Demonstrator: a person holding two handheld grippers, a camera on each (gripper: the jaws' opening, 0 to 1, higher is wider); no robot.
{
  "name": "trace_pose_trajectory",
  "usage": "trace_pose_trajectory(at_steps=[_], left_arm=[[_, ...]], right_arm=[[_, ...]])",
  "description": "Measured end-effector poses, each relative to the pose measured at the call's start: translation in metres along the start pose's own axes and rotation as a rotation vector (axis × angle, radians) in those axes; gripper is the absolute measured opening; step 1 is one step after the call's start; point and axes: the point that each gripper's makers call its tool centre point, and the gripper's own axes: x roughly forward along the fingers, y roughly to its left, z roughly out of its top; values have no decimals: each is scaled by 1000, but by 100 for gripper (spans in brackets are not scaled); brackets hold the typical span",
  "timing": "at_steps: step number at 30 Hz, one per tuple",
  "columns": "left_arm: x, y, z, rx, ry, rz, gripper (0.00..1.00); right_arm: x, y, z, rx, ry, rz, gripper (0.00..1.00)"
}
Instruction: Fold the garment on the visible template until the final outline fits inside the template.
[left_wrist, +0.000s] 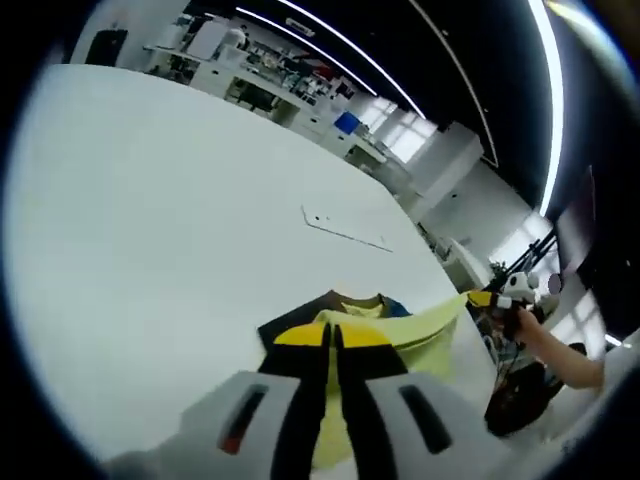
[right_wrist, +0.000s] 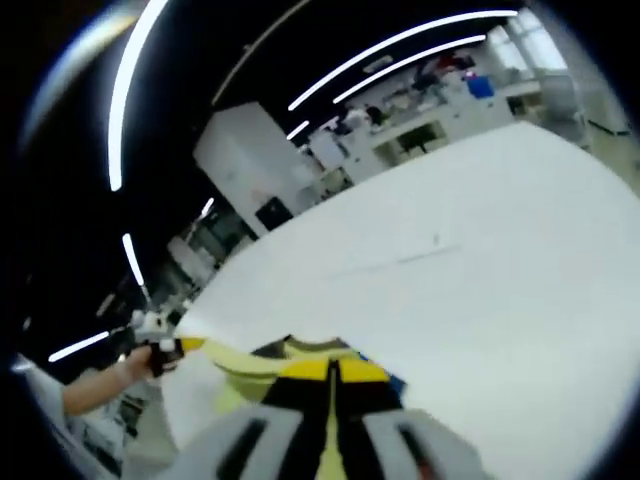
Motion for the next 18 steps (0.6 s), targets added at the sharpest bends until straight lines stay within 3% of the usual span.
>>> trace_pose_trajectory(at_steps=[9,18], left_arm=[[31,27,-11,-53,23,59,0],[47,49,-23,-45,58,105,0]], right_arm=[[31,-34,-23,44,61,-71,0],[45,-44,-37,56,78,-103,0]])
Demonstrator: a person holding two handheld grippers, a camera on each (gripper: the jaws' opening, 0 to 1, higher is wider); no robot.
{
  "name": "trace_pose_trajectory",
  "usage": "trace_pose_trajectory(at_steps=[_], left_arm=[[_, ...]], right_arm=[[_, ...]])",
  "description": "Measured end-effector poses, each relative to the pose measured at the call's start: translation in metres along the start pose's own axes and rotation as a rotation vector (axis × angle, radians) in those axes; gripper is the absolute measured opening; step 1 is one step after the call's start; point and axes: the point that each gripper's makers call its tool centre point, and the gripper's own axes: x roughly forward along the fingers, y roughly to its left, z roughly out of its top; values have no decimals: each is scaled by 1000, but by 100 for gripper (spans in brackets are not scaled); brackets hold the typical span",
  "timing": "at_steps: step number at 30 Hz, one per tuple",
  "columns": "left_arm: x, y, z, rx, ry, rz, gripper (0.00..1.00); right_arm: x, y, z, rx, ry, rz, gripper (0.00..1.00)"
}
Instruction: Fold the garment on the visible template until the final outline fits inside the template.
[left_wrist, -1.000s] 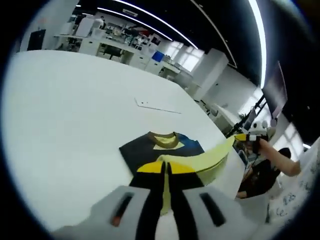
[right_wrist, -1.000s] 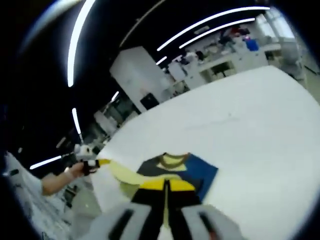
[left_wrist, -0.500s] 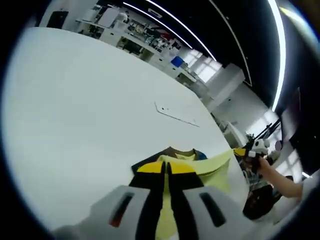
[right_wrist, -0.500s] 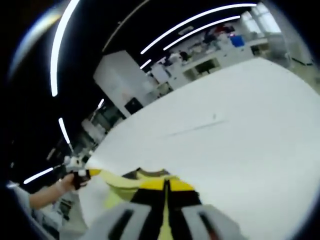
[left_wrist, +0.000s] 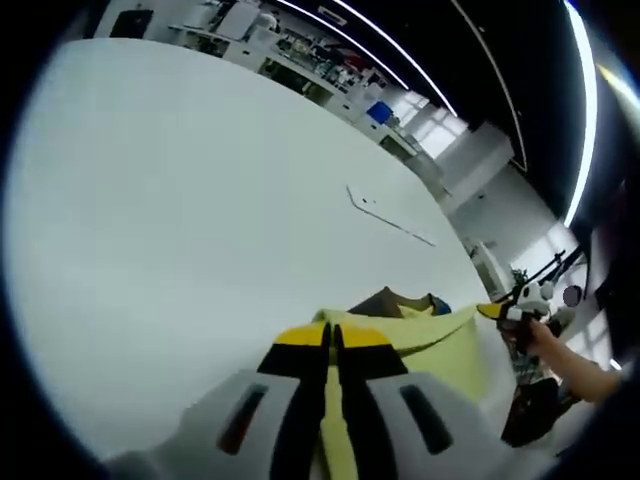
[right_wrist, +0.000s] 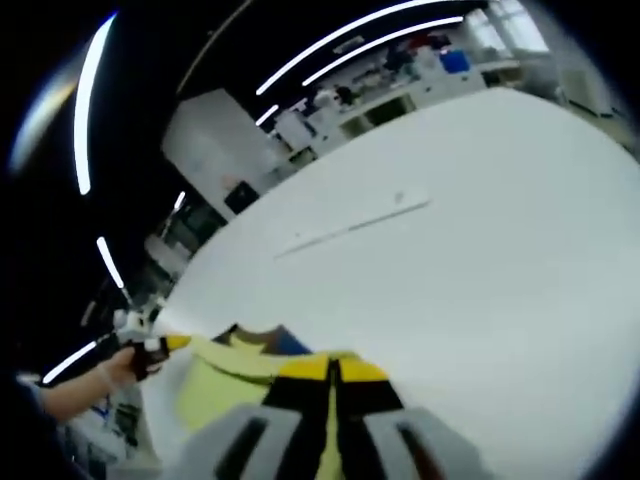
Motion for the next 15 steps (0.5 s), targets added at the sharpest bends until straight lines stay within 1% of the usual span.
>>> trace_pose_trajectory(at_steps=[4,6,8,10,12,13,14,15], left_arm=[[4,5,-6,25,14,8,0],[5,5,-8,53,23,-10,0],[5,5,-9,65,22,-16,0],[5,7,-7,71,20,-27,1],[3,4,-7,84,16,-50,2],[2,3,-7,87,19,-64,6],[2,1,-7,93,19,-72,10],[1,-2,-8,108,21,-91,14]], right_arm=[[3,-3,-2,10,5,5,0],[3,-2,-4,-20,2,25,0],[3,0,-7,-33,9,29,0],[3,1,-10,-64,12,41,0],[3,1,-12,-89,17,46,0],[3,3,-13,-98,17,60,5],[2,5,-15,-99,18,65,12],[1,9,-18,-111,29,80,16]])
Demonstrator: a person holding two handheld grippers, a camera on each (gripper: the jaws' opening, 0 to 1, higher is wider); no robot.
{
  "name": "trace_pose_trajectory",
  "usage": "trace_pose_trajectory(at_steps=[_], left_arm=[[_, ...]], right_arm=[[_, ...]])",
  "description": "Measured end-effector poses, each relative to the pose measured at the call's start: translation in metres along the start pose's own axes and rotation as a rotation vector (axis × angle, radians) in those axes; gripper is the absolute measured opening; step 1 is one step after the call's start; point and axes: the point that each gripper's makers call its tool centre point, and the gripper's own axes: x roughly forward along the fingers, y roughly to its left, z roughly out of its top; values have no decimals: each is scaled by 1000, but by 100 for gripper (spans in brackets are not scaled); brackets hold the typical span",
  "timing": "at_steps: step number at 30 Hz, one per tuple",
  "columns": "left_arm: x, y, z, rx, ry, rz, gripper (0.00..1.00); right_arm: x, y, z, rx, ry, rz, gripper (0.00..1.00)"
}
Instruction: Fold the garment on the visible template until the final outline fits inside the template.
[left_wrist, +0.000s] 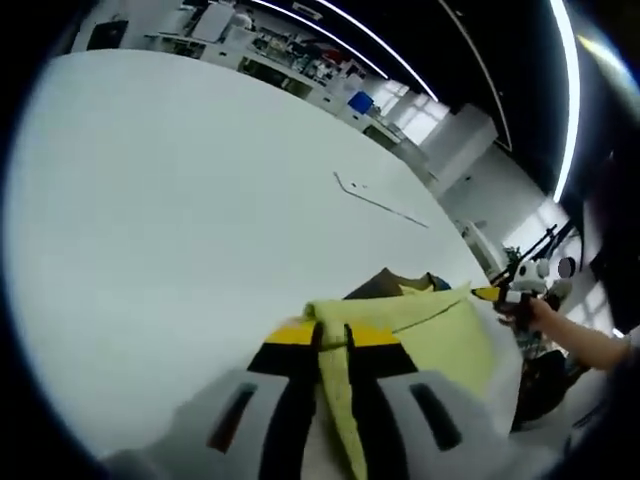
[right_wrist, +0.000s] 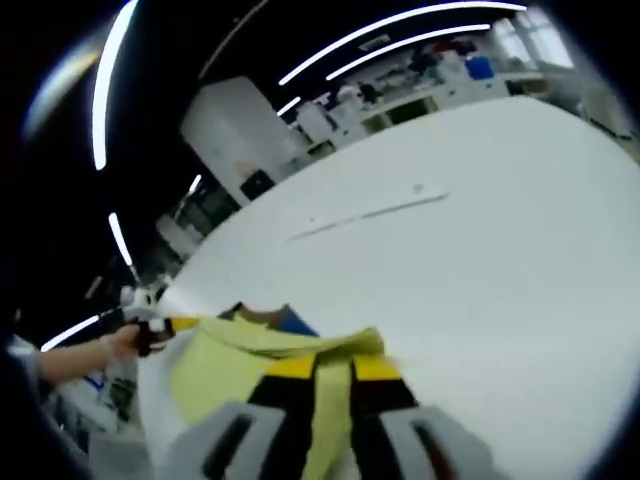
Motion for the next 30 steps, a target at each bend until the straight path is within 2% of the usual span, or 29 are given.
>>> trace_pose_trajectory(at_steps=[3,5,6,11,16,21,25,30], left_arm=[[-1,-8,-2,42,5,-43,25],[-1,-9,-3,51,16,-64,35],[-1,-14,-5,86,23,-90,38],[-3,-27,-15,130,48,-120,46],[-4,-35,-13,138,43,-135,41],[-1,-38,-5,138,21,-146,42],[6,-35,-1,114,0,-143,47],[13,-25,4,90,-27,-96,58]], right_arm=[[0,2,-3,-43,11,9,22],[1,1,-4,-41,18,15,24],[2,1,-4,-41,19,19,23],[5,3,-2,-42,9,38,25],[10,3,-3,-46,7,46,23],[16,4,0,-41,-10,46,24],[18,1,4,-53,-25,29,27],[25,-4,8,-47,-27,19,29]])
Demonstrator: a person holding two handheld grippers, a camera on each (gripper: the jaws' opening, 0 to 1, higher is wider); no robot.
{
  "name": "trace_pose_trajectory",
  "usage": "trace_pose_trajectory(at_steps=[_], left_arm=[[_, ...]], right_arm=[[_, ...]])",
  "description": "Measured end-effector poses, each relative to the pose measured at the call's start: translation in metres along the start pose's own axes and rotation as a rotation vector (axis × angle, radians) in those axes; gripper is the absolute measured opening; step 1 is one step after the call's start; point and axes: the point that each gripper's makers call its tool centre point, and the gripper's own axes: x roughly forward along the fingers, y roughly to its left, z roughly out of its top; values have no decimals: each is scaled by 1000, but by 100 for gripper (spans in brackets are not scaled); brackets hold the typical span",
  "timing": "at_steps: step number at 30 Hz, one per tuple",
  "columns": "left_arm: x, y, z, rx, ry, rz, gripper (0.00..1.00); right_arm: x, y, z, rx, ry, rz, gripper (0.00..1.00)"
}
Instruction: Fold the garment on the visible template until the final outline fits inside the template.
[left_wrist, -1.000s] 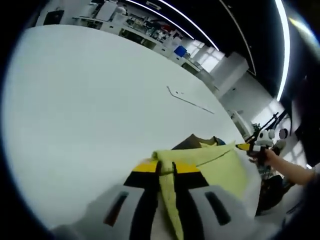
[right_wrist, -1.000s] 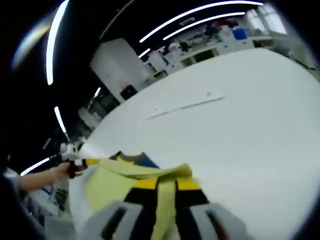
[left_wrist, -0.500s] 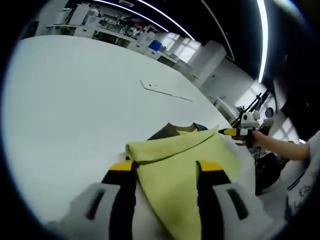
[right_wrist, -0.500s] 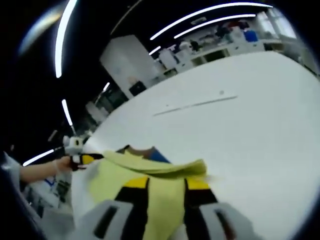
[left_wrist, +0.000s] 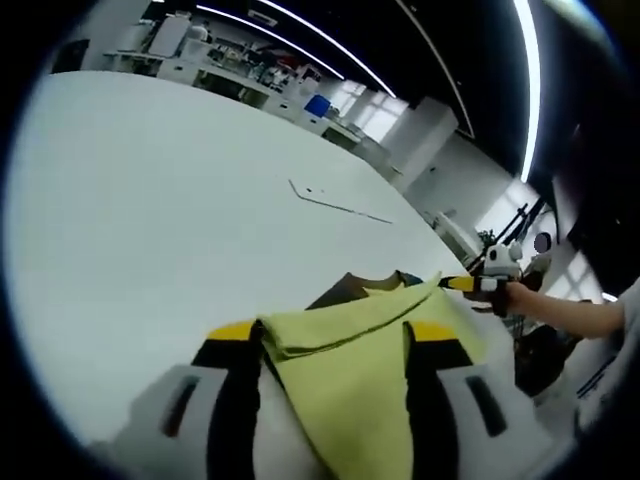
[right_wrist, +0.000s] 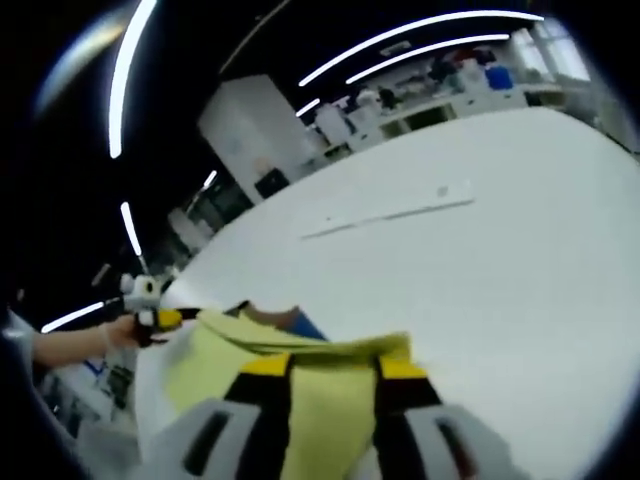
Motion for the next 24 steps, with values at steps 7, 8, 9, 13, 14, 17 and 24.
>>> trace_pose_trajectory(at_steps=[7,8,9,13,14,17,24], left_arm=[[2,7,6,-28,-28,12,58],[0,5,7,-31,-30,7,55],[-1,5,7,-27,-28,5,52],[-10,4,-1,-4,14,-23,54],[-13,3,-6,11,32,-25,54],[-16,-1,-10,23,44,-31,52],[-12,-15,-12,51,68,-77,51]], right_arm=[[5,-4,-2,1,7,-16,29],[6,-5,-2,0,7,-18,28],[5,-3,-3,1,8,-17,27],[5,-2,-4,-1,11,-12,29],[5,-2,-4,-3,13,-12,29],[4,-2,-5,-7,18,-12,28],[3,1,-6,-4,19,-12,28]])
